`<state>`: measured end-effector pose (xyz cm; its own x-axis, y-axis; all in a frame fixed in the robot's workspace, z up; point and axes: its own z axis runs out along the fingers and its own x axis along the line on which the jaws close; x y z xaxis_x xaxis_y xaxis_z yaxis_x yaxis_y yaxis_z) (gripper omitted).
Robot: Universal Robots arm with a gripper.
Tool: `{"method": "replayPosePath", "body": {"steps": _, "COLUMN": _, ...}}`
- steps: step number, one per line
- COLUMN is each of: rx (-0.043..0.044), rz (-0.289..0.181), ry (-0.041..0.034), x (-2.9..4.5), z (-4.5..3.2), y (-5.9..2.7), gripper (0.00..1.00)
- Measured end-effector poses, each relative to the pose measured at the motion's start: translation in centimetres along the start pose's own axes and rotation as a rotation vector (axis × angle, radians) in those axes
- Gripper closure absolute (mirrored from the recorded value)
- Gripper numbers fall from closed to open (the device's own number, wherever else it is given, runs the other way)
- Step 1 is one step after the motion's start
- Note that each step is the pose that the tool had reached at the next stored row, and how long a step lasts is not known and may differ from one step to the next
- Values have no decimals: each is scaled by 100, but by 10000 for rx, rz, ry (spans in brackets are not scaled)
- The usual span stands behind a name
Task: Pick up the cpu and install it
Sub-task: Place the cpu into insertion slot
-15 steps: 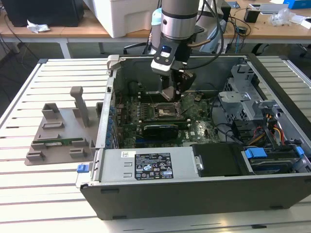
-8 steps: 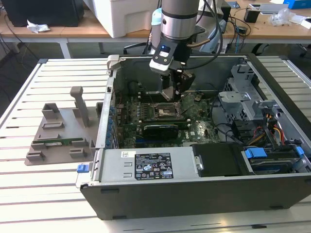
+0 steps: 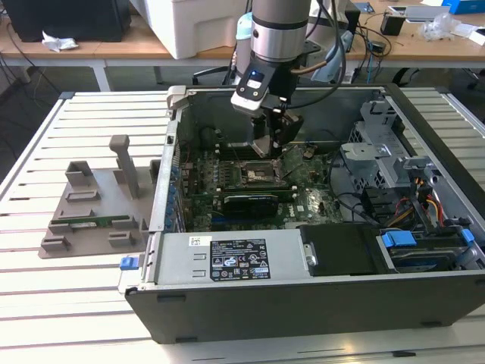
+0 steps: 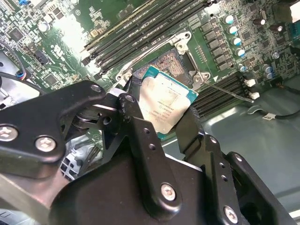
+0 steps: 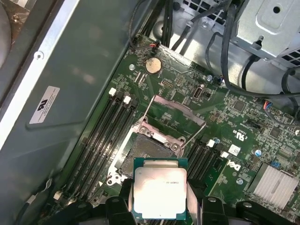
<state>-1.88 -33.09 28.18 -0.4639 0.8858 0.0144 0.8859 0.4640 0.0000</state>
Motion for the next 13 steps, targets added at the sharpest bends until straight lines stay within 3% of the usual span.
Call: {"method": "replayPosePath", "body": {"steps": 13, "rx": -8, "rz": 1006, "ry": -14, "x": -1, "z": 0, "y": 1, "gripper": 46}}
